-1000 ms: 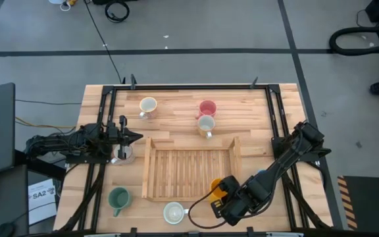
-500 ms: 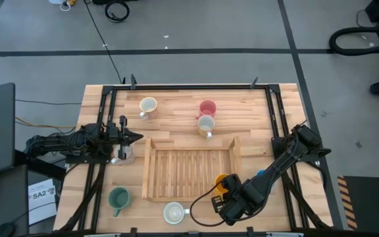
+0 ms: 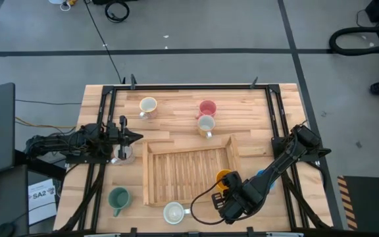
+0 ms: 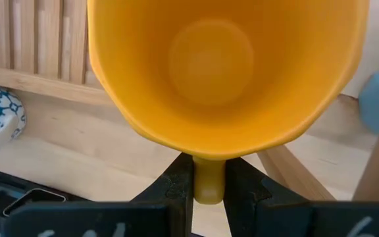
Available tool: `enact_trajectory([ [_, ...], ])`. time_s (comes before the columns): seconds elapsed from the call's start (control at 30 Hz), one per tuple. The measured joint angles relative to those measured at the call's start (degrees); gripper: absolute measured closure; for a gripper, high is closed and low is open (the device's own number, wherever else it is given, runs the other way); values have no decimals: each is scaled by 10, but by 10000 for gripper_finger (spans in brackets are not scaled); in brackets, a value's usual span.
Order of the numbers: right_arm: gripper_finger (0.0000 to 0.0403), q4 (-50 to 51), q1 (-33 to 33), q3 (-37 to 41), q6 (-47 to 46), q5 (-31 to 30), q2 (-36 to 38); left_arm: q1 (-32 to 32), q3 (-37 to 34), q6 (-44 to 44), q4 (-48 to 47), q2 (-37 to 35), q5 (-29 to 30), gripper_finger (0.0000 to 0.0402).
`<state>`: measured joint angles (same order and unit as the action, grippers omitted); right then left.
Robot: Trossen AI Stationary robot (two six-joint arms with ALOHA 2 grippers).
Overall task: Place coffee mugs
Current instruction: Put the yellow mug on the shelf
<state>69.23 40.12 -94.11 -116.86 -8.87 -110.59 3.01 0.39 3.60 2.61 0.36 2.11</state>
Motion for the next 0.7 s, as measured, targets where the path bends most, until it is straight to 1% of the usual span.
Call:
enact_trajectory([
  [0.37,339,18,0,-33,-28,17,-2,0,0,0,0,0,0,388],
  [0.57,339,9,17,-34,-84,24,-2,0,0,0,0,0,0,388],
  [0.7,339,11,31,-34,-130,0,-3,0,0,0,0,0,0,388],
])
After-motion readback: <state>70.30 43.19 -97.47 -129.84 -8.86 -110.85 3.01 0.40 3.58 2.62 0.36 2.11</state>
